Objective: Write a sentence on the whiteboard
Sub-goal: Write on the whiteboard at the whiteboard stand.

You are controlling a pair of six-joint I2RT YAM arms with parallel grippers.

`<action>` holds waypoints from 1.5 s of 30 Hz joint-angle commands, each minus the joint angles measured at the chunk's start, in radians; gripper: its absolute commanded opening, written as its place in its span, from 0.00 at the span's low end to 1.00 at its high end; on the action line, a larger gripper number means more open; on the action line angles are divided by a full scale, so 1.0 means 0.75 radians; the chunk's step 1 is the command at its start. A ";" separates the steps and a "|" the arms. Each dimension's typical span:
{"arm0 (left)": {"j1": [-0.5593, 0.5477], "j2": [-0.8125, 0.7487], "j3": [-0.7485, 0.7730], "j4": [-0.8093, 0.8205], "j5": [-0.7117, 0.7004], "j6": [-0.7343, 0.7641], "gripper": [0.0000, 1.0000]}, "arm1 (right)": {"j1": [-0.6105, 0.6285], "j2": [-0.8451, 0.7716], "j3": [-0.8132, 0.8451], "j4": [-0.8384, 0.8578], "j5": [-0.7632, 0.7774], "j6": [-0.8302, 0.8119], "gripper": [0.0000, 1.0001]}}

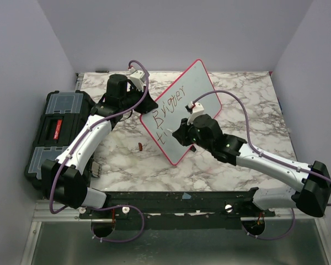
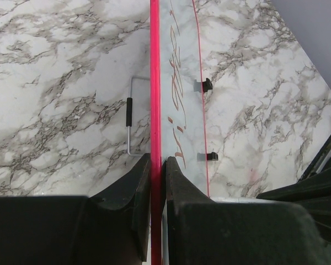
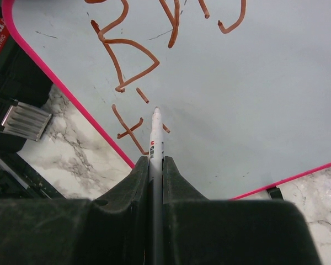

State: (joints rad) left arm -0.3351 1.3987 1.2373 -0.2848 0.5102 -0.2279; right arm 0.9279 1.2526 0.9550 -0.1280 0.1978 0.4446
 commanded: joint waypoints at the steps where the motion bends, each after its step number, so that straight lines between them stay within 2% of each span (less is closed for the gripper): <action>1: -0.005 -0.045 -0.001 0.070 -0.007 0.115 0.00 | 0.000 0.047 0.013 -0.011 0.041 -0.011 0.01; 11: -0.005 -0.043 -0.005 0.067 -0.009 0.126 0.00 | -0.002 0.125 0.019 0.014 0.037 -0.021 0.01; 27: -0.005 -0.037 -0.003 0.073 0.019 0.130 0.00 | -0.001 0.066 -0.113 0.012 0.010 0.039 0.01; 45: -0.005 -0.041 -0.003 0.076 0.036 0.126 0.00 | -0.002 0.109 0.011 0.030 -0.016 0.015 0.01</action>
State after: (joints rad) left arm -0.3340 1.3987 1.2354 -0.2802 0.5133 -0.2058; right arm 0.9279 1.3098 0.9253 -0.1181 0.1967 0.4629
